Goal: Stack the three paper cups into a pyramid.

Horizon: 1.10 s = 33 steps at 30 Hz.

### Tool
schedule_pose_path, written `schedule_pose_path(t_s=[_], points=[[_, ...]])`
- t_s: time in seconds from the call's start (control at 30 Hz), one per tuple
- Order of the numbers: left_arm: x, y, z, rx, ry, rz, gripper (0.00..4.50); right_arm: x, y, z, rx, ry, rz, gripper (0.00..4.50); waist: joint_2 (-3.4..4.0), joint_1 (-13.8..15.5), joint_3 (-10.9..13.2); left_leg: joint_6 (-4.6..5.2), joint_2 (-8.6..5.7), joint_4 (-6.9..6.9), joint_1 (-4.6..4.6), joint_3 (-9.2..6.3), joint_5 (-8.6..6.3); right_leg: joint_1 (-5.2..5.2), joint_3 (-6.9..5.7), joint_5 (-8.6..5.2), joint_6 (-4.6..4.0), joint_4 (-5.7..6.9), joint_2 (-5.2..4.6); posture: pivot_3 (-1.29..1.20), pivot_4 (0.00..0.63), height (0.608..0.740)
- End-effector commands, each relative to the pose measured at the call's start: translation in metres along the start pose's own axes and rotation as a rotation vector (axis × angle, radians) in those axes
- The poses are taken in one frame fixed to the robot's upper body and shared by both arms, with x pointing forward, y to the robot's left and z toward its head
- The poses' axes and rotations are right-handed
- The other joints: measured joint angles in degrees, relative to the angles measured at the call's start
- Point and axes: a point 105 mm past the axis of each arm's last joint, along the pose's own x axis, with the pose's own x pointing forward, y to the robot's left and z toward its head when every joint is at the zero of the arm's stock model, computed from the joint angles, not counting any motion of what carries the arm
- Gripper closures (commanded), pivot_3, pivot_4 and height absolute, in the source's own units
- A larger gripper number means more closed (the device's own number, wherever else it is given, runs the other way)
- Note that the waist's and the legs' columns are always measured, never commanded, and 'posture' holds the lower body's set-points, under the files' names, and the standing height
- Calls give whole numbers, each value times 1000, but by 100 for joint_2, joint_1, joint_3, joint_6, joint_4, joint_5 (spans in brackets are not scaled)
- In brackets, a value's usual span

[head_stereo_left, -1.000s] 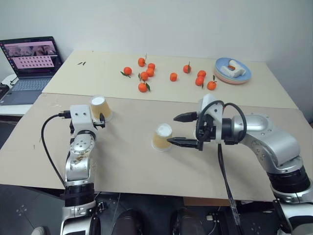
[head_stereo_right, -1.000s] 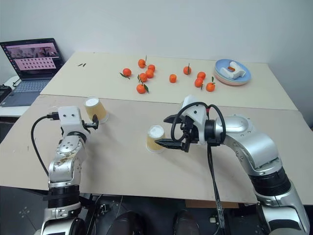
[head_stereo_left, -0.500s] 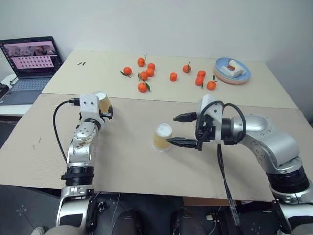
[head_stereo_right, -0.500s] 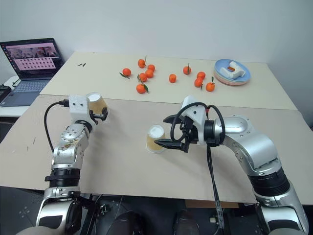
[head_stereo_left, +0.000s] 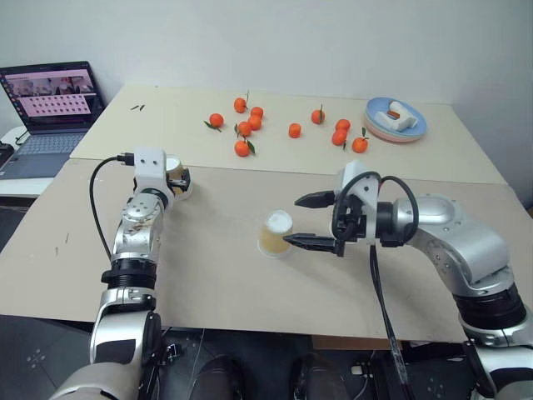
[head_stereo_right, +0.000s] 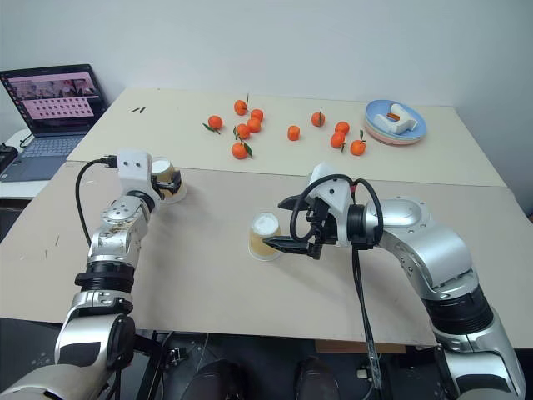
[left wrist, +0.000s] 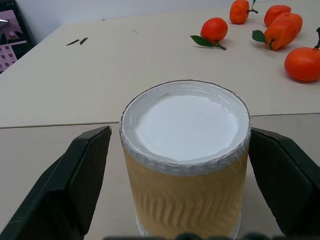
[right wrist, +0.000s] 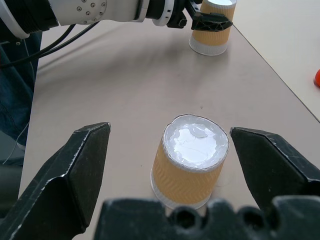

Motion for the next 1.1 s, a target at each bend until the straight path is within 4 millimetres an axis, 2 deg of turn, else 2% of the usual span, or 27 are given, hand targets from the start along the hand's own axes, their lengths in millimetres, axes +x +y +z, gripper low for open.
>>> schedule_pose_path(t_s=[0.03, 0.07, 0.13, 0.23, 0.27, 0.4, 0.47, 0.57, 0.67, 0.73, 0.87, 1.0, 1.1], points=[[2, 2, 20, 10, -67, -2, 30, -4, -2, 12, -50, -36, -20, 0, 0, -2, 0, 0, 0, 0, 0, 0, 0, 0, 0, 0, 0, 0, 0, 0, 150, 680], [2, 2, 20, 6, -69, -2, 436, -4, -2, 12, -49, -37, -20, 0, 0, -2, 0, 0, 0, 0, -1, 0, 0, -1, 0, 0, 0, 0, 0, 0, 150, 680], [2, 2, 19, 3, -67, -6, 812, -5, -2, 12, -50, -37, -21, 0, 0, -4, 0, 0, 1, 0, -1, 0, 0, -1, 0, 0, 0, 1, 1, 0, 150, 680], [2, 2, 19, -14, -65, -6, 1861, -5, -3, 12, -47, -38, -22, 0, 0, -5, 0, 0, 0, 1, -1, 0, 0, -2, 0, 0, 0, 1, 1, 0, 150, 680], [2, 3, 19, -13, -64, -6, 1967, -5, -3, 12, -47, -38, -23, 0, 0, -5, 0, 0, 1, 1, -1, 0, 0, -2, 0, 0, 0, 1, 1, 0, 150, 680], [3, 5, 24, -12, -73, -9, 1982, -5, -4, 11, -46, -34, -28, 0, 0, -5, 0, 0, 0, 0, -1, -1, 0, -2, 0, 0, 0, 1, 1, 0, 150, 680], [2, -1, 33, -31, -112, -69, 1982, -5, -5, 11, -46, -29, -33, 0, 0, -6, 0, 0, 0, 1, -2, -1, 0, -2, 0, 0, 0, 1, 1, 0, 150, 680], [-19, -34, 63, -38, -259, -361, 1982, -6, -6, 9, -48, -20, -45, 0, 0, -4, 1, 0, 1, 2, -5, -1, 0, -4, -3, 0, 1, 1, 0, 0, 150, 680], [-45, -49, 73, -21, -301, -600, 1982, -7, -8, 7, -48, -11, -54, 0, 0, -19, 2, 0, 1, 5, -20, -2, 0, -16, -6, 0, 1, 0, 0, 0, 150, 680], [-58, -50, 70, 3, -278, -712, 1982, -7, -8, 5, -47, -6, -59, 0, 2, -27, 2, 0, 1, 4, -20, -1, 0, -18, -6, -1, 0, 0, 1, 0, 150, 680], [-83, -56, 50, 85, -158, -954, 1982, -8, -8, 3, -45, 1, -73, 0, 4, -73, 3, -2, 5, 5, -16, 0, 1, -17, -2, -2, 0, 5, 7, 0, 150, 680], [-98, -68, 33, 174, -75, -1133, 1982, -11, -10, 1, -46, 10, -100, 0, 6, -25, 4, -2, 4, 10, -17, -2, 1, -17, -2, -2, 0, 5, 6, 0, 150, 680], [-98, -79, 29, 212, -78, -1188, 1982, -13, -11, 0, -45, 13, -112, 0, 6, 7, 5, -2, 2, 10, -19, -4, 1, -16, -4, -3, 1, 2, 4, 0, 150, 680]])
